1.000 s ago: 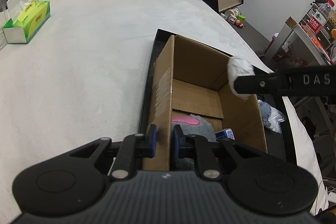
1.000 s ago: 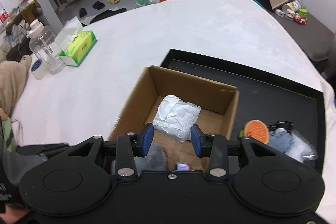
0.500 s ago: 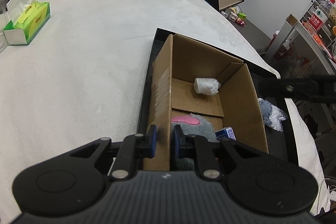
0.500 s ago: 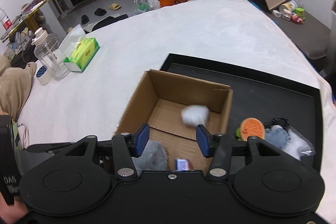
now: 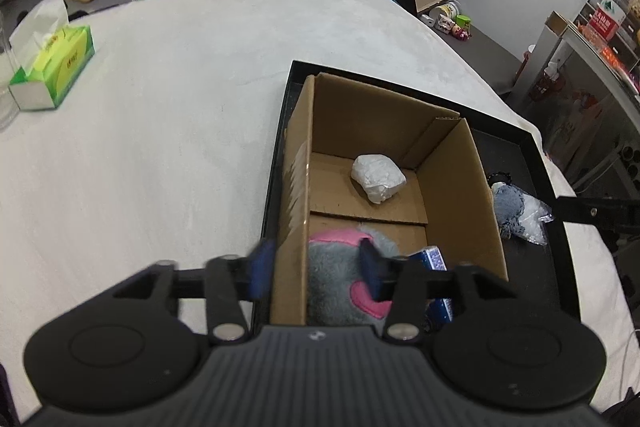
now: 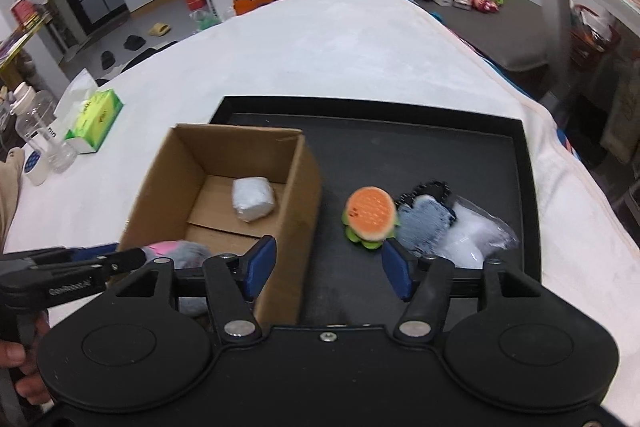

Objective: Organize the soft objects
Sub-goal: 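Withdraw the open right gripper from the box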

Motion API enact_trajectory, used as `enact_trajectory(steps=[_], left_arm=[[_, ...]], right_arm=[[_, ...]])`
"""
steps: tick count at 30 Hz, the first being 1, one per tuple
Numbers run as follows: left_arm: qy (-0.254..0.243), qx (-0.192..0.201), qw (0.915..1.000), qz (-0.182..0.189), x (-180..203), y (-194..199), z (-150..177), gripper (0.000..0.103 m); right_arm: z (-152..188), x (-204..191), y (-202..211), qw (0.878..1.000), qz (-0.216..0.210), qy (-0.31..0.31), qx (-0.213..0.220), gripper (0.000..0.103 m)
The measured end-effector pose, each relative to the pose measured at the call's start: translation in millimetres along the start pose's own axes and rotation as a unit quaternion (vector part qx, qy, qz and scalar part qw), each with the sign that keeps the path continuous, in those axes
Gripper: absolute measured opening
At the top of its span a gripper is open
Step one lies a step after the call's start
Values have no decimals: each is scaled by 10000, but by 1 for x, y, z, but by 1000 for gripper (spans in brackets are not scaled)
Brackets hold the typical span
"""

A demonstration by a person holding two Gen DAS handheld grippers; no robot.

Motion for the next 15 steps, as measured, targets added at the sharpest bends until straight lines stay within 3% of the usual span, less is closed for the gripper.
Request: enact_trajectory(steps=[6, 15], left_arm=[[-35, -4, 9999, -108, 4, -1, -5, 71], [-262, -67, 9994, -192, 18, -6, -12, 76]], right_arm=[[6, 21, -5, 9998, 40, -168, -47, 65], [14, 54, -17, 9990, 130, -406, -157, 67]])
Point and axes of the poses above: each gripper's, at about its wrist camera, not at the fingertips, and y roughly against the way its jaws point, x to its right, z to its underside, the point moved 10 cm from there along -y, roughly the way its jaws point, and after that the axes turned 8 degrees about -y, right-handed, at the moved point
